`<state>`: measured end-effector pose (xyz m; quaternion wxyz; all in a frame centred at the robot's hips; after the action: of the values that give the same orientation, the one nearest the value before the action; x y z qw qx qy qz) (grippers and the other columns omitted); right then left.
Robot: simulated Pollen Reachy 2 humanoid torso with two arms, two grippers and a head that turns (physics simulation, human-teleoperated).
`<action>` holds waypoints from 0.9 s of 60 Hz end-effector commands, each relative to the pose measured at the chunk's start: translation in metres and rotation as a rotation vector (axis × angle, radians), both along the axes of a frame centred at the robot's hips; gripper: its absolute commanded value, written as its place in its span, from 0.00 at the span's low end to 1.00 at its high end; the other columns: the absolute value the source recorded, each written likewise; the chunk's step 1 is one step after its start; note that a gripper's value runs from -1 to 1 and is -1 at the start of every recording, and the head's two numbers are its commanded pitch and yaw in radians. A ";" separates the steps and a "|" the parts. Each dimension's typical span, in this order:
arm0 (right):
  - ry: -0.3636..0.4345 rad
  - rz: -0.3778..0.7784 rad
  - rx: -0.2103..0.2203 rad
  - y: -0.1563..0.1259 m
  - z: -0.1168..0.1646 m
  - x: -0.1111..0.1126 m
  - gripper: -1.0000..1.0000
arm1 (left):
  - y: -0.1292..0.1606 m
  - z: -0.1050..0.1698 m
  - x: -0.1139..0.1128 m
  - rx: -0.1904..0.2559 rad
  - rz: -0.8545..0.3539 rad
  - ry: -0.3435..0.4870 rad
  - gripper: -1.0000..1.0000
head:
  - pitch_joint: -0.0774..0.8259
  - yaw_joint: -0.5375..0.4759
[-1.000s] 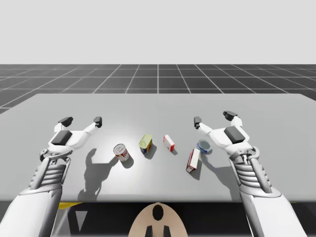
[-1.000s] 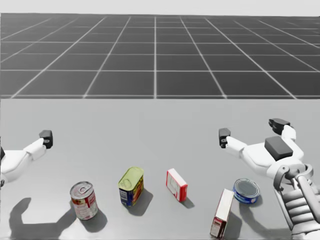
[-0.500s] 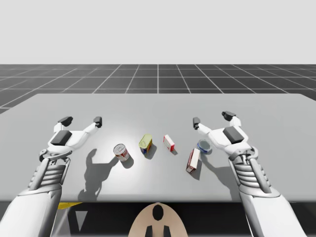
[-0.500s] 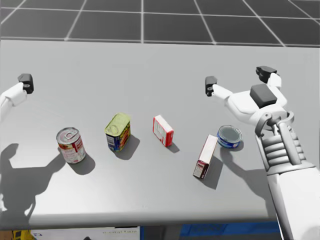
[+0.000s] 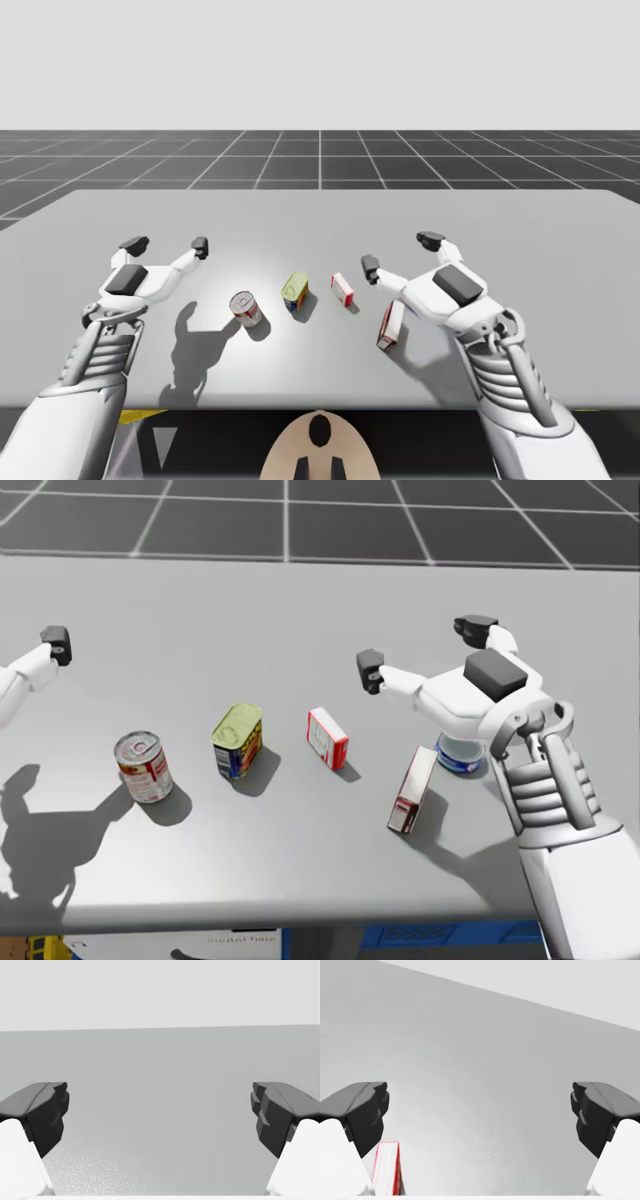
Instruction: Pick up the gelatin box and lift it.
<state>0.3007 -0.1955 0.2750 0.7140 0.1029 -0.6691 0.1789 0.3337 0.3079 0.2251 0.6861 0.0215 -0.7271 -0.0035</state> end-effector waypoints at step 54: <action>0.407 0.175 -0.108 0.089 -0.087 0.043 0.00 | -0.001 -0.005 0.003 0.009 -0.004 0.019 0.00 | 0.78 0.48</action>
<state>0.3370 -0.1287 0.1954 0.8142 0.1495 -0.5017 0.2511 0.3369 0.3063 0.2203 0.6926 0.0233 -0.7209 -0.0085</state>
